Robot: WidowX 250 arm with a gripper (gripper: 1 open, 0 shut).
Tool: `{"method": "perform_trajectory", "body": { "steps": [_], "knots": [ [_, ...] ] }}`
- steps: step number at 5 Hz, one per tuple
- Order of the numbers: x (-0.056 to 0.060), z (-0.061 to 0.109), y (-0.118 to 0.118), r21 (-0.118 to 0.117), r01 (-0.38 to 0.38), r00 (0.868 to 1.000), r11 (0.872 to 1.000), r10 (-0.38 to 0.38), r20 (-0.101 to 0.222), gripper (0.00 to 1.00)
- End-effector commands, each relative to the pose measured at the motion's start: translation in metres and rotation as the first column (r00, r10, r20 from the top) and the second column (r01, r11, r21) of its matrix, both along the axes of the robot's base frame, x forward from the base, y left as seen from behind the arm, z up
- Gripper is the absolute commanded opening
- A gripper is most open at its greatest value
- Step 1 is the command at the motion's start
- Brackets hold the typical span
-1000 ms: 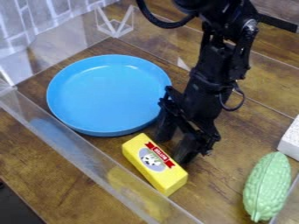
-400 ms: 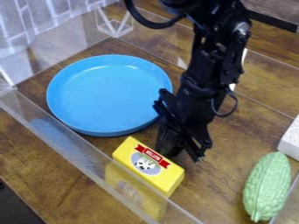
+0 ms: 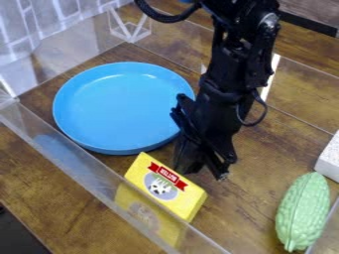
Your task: Put the yellow block in the blue tray
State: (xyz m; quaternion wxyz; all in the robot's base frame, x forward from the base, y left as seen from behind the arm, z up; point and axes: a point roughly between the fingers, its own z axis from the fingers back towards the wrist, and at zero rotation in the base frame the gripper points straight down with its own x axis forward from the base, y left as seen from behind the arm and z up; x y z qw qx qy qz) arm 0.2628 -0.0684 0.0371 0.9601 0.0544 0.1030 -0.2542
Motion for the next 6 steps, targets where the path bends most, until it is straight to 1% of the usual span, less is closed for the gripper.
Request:
{"method": "perform_trajectory", "body": {
  "steps": [1, 3, 5, 6],
  "knots": [
    [0.002, 0.017, -0.012, -0.021, 0.027, 0.999, 0.999, -0.026, 0.031, 0.0],
    [0.01, 0.004, -0.026, -0.038, 0.117, 0.993, 0.992, -0.115, 0.04, 0.0],
    [0.011, 0.011, -0.021, -0.042, 0.185, 0.982, 0.982, -0.183, 0.05, 0.0],
    [0.006, 0.01, -0.016, -0.046, 0.159, 0.986, 0.986, -0.156, 0.055, 0.0]
  ]
}}
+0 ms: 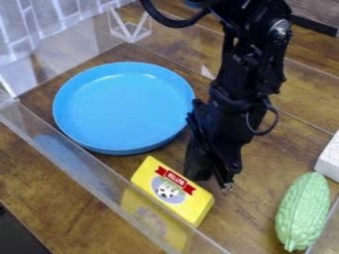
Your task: Put the yellow block in the blue tray
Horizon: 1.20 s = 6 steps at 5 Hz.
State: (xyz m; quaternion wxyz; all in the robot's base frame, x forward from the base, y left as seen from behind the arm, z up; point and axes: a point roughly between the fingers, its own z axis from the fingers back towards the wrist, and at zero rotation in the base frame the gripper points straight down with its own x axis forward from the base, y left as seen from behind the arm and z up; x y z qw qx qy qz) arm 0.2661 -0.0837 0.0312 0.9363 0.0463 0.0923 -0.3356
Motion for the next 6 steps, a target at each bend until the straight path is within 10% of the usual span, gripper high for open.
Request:
{"method": "perform_trajectory", "body": {
  "steps": [1, 5, 6],
  "knots": [
    [-0.003, 0.01, 0.006, -0.02, -0.012, 0.999, 1.0, 0.013, 0.041, 1.0],
    [-0.01, -0.016, 0.043, -0.017, -0.147, 0.989, 0.989, 0.147, 0.011, 1.0],
    [-0.013, -0.014, 0.039, -0.012, -0.08, 0.997, 0.997, 0.08, 0.001, 1.0]
  ]
}}
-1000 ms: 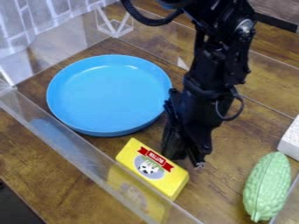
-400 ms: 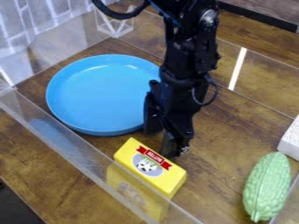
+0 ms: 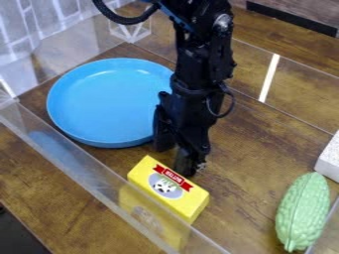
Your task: Put the yellow block in the blue tray
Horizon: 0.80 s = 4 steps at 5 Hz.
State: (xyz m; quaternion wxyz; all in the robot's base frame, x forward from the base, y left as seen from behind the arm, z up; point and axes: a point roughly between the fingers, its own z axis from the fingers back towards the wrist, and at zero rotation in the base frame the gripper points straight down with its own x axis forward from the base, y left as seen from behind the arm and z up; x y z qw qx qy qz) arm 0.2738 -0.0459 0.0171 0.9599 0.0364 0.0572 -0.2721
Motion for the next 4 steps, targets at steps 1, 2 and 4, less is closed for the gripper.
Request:
{"method": "perform_trajectory", "body": {
  "steps": [1, 2, 4],
  "knots": [
    [-0.024, 0.002, -0.003, 0.021, 0.122, 0.99, 0.992, -0.12, -0.08, 1.0],
    [-0.022, 0.004, -0.007, 0.024, 0.084, 0.992, 0.996, -0.081, -0.092, 1.0],
    [-0.013, 0.006, -0.001, 0.032, 0.16, 0.981, 0.987, -0.156, -0.115, 1.0]
  ]
}}
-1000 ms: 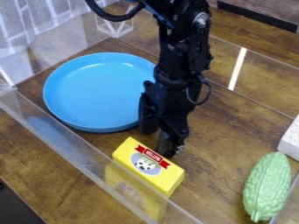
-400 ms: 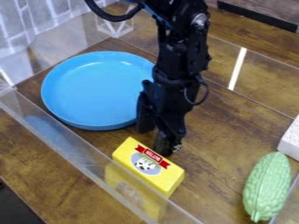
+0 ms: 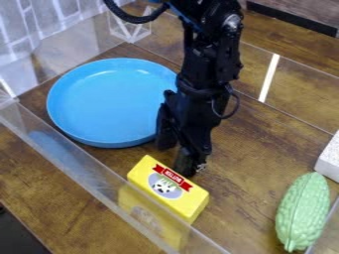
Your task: Put the yellow block in the blue tray
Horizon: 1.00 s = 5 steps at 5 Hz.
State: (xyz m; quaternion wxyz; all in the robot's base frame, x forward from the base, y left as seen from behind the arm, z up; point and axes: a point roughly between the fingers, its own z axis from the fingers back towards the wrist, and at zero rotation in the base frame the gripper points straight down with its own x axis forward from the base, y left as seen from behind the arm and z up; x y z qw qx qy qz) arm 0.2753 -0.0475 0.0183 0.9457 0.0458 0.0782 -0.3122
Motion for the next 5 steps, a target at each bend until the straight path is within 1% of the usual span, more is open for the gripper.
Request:
{"method": "perform_trajectory", "body": {
  "steps": [1, 2, 3, 5],
  "knots": [
    [-0.012, 0.006, 0.001, 0.017, 0.081, 0.993, 0.997, -0.08, -0.086, 0.0],
    [-0.008, 0.008, 0.001, 0.022, 0.088, 0.992, 0.996, -0.086, -0.095, 1.0],
    [-0.007, 0.016, 0.01, 0.027, 0.07, 0.993, 0.997, -0.067, -0.099, 0.0],
    [-0.007, 0.039, 0.014, 0.04, 0.052, 0.993, 0.998, -0.047, -0.107, 0.0]
  ]
}}
